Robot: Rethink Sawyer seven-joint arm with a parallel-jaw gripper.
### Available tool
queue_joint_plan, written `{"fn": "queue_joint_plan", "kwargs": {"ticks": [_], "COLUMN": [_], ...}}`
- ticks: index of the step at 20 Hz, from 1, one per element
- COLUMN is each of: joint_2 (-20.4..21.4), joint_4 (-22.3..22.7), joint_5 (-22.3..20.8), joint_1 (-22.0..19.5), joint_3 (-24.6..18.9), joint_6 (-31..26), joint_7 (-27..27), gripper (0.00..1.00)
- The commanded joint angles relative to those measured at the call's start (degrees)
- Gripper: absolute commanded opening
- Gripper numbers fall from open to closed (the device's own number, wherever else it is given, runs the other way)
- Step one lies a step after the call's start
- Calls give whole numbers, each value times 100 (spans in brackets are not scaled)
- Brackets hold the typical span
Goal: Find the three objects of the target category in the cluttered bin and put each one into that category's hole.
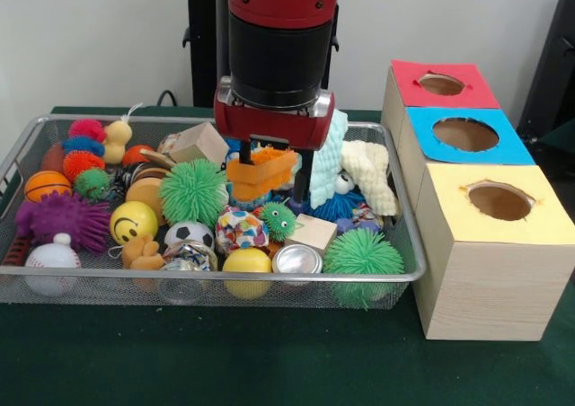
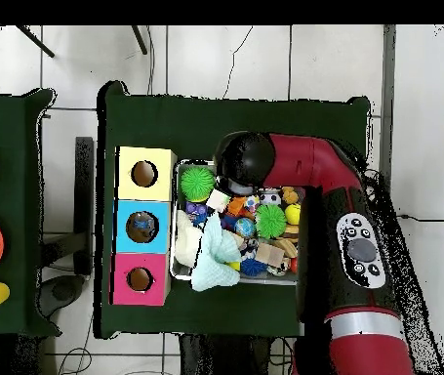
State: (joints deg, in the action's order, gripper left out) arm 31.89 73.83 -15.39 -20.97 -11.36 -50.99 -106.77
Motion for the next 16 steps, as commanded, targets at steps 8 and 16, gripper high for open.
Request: {"fn": "queue_joint_plan", "kwargs": {"ticks": [8,16], "joint_2": [134,190], "joint_4": [-128,-24], "joint_5": [314,355], "joint_1": [-65,-70], "joint_3": [-324,-303], "joint_6": [-641,-473], "joint_7": [89,118], "gripper": [0,0]}}
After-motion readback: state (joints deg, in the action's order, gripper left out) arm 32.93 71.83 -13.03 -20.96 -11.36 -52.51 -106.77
